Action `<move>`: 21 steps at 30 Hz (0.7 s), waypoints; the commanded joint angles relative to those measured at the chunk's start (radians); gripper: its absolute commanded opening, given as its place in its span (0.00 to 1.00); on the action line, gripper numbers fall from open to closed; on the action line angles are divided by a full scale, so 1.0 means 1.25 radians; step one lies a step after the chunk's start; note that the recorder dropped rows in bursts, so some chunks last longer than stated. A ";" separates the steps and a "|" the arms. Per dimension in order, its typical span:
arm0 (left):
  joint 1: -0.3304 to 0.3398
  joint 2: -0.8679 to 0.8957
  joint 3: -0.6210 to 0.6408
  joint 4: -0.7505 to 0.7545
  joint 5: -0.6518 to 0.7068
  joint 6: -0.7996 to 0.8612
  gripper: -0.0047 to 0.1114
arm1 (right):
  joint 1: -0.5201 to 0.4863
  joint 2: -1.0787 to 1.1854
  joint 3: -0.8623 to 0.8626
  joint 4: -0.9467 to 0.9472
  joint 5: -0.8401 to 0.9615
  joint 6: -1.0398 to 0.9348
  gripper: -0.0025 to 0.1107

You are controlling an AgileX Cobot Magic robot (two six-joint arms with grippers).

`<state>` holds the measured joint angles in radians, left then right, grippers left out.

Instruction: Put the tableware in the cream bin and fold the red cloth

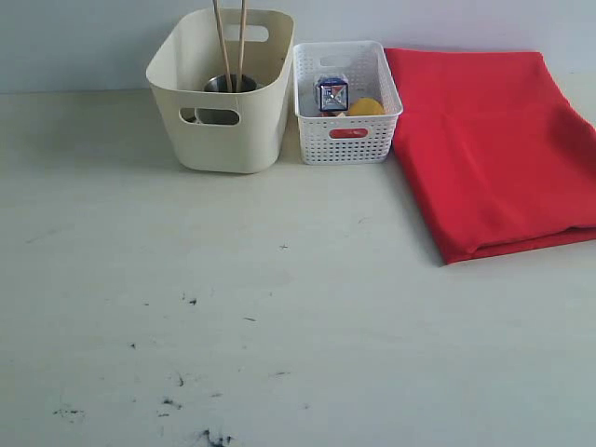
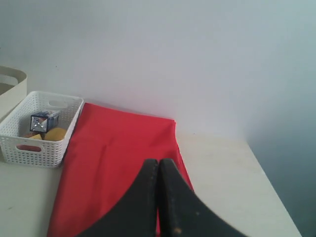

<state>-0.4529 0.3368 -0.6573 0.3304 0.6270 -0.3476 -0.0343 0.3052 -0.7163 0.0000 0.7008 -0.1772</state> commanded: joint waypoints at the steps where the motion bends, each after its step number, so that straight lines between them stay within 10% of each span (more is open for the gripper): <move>1: 0.002 -0.002 0.027 -0.003 -0.013 -0.004 0.04 | -0.001 0.001 0.009 0.000 0.030 0.003 0.02; 21: 0.002 -0.002 0.028 -0.003 -0.013 -0.004 0.04 | -0.001 0.001 0.009 0.000 0.042 0.004 0.02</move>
<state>-0.4529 0.3368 -0.6245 0.3304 0.6249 -0.3476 -0.0343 0.3052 -0.7112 0.0000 0.7543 -0.1733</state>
